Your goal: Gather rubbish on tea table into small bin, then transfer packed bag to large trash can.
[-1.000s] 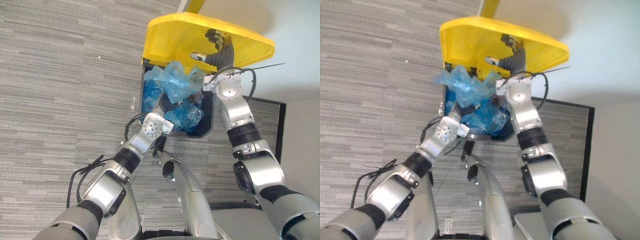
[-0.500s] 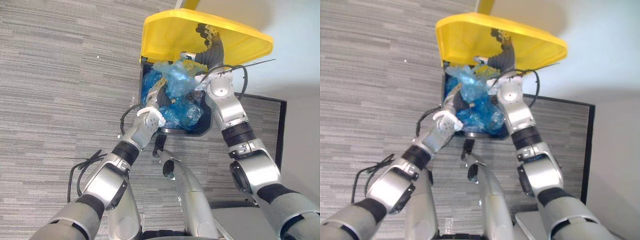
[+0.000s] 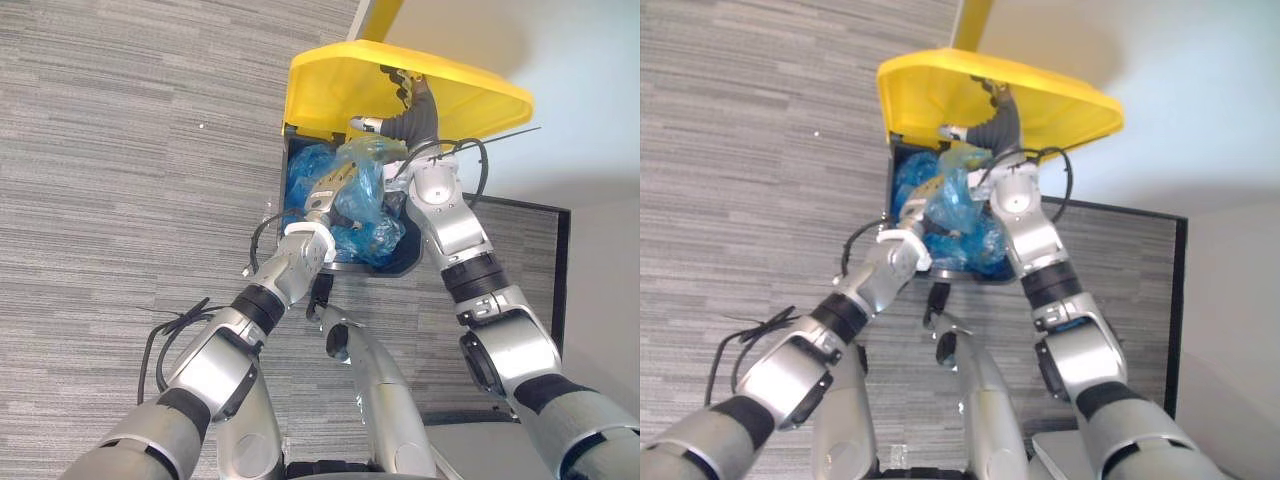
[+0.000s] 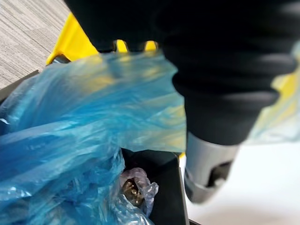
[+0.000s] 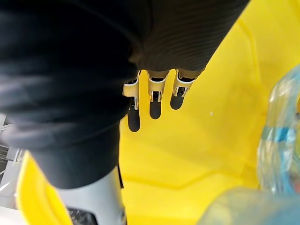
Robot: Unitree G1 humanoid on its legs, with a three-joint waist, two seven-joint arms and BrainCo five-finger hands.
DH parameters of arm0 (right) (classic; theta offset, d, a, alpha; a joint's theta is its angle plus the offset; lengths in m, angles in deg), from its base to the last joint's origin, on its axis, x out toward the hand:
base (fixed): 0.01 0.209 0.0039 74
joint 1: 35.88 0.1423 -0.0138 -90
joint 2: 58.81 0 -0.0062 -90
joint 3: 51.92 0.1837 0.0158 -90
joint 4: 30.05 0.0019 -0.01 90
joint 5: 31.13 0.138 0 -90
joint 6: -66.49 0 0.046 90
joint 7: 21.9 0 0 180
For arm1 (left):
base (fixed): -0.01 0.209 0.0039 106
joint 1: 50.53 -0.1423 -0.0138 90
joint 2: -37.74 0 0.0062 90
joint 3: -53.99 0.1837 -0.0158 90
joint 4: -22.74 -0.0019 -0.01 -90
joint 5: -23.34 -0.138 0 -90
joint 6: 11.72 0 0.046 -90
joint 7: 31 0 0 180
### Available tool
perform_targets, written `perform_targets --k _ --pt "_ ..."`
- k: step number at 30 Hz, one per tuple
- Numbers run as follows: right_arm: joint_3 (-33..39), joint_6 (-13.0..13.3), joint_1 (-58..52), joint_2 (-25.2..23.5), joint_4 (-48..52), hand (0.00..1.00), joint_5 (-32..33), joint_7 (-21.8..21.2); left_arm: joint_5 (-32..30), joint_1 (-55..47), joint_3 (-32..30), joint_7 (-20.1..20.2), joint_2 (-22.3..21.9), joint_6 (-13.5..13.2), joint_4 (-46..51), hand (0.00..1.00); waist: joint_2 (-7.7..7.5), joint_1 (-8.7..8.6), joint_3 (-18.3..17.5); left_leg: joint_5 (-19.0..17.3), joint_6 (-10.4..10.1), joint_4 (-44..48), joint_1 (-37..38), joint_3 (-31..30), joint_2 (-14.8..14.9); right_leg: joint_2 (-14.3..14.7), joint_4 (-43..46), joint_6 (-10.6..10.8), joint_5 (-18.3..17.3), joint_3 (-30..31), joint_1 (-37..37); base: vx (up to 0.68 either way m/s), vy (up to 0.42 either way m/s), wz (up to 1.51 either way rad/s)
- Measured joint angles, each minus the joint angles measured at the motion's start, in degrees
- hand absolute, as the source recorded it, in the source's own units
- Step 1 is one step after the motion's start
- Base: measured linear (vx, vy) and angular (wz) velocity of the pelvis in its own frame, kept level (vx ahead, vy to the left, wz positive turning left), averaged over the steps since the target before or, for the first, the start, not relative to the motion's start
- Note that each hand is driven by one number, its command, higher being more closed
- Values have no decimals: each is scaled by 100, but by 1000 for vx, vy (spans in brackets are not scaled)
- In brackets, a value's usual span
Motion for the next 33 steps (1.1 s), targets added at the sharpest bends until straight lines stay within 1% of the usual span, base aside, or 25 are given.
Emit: perform_targets --k 2,5,7,10,14,15,18,20,22,24,26,27,29,30,33 --pt "-28 -8 -11 0 -4 0 -55 -47 3 -3 164 198 3 -3 -1 0 0 8 0 21 -13 -73 71 52 -23 -22 0 -3 3 36 12 -58 -17 -3" --pt "-125 -14 -13 6 -15 0 -204 -77 5 -2 299 298 1 -10 0 0 16 -6 -7 38 -6 -157 176 107 -14 -25 -30 -3 3 61 78 -31 -20 -4" --pt "-167 -35 -25 14 -34 0 -207 -98 13 0 314 296 -9 -21 12 0 35 -26 -15 48 -8 -192 219 95 -20 -23 -53 -4 3 51 121 -38 -15 3" --pt "-163 -34 -74 33 -34 0 -210 -107 227 1 304 225 22 -60 147 0 124 11 -59 62 -8 -214 223 96 -26 -35 -58 -4 3 53 122 -40 -10 3" --pt "-161 -34 -389 47 -34 0 -214 -181 628 -28 206 2 146 -100 553 0 132 110 -63 145 -28 -390 380 98 -63 -54 -133 -5 4 43 259 -34 -18 7" --pt "-159 -35 -488 56 -36 0 -214 -188 718 -81 140 -73 186 -124 711 0 178 127 -86 156 -35 -420 402 79 -83 -54 -162 -5 3 21 296 -39 -15 10" --pt "-148 -15 -650 49 -53 0 -231 -195 959 -491 -11 -81 376 -245 1145 0 201 144 -98 257 -33 -623 569 93 -174 -120 -213 -5 3 23 412 -28 -12 11" --pt "-144 -15 -782 77 -243 0 -448 -198 1148 -984 -277 -96 497 -297 1487 0 208 176 -101 320 -34 -768 704 89 -214 -139 -275 -4 2 21 522 -27 -21 11" --pt "-129 -41 -967 162 -520 0 -495 -217 1336 -1452 -605 -188 599 -386 1796 0 210 241 -102 372 -23 -890 822 88 -232 -143 -329 -2 1 17 631 -35 -27 8" --pt "-55 -89 -1197 240 -776 0 -664 -246 1469 -1943 -1059 -206 768 -477 2058 0 211 287 -102 414 -34 -987 940 79 -256 -158 -349 10 -7 4 722 -31 -24 10" --pt "174 -149 -1499 277 -986 0 -690 -289 1702 -2640 -1604 -211 966 -495 2269 0 215 302 -103 452 0 -1131 1138 52 -297 -194 -360 107 -76 -15 885 -34 -19 13" --pt "244 -150 -1563 280 -1004 0 -709 -293 1763 -2782 -1741 -212 982 -500 2288 0 216 301 -102 461 11 -1169 1179 50 -313 -208 -365 112 -83 -17 917 -37 -11 17" --pt "491 -157 -1893 375 -1025 0 -885 -306 1988 -3609 -2361 -209 994 -502 2337 0 273 303 -177 505 89 -1310 1300 29 -389 -257 -468 137 -99 -30 1052 -48 -2 15" --pt "533 -157 -1930 399 -1032 0 -887 -312 2038 -3755 -2467 -206 989 -503 2329 0 280 308 -174 511 100 -1328 1336 27 -405 -266 -483 137 -98 -31 1089 -30 3 6" --pt "553 -178 -2132 449 -1155 0 -891 -353 2184 -4439 -2976 -202 903 -501 1847 0 347 337 -213 524 122 -1417 1577 25 -415 -263 -551 142 -96 -41 1329 -18 16 4"
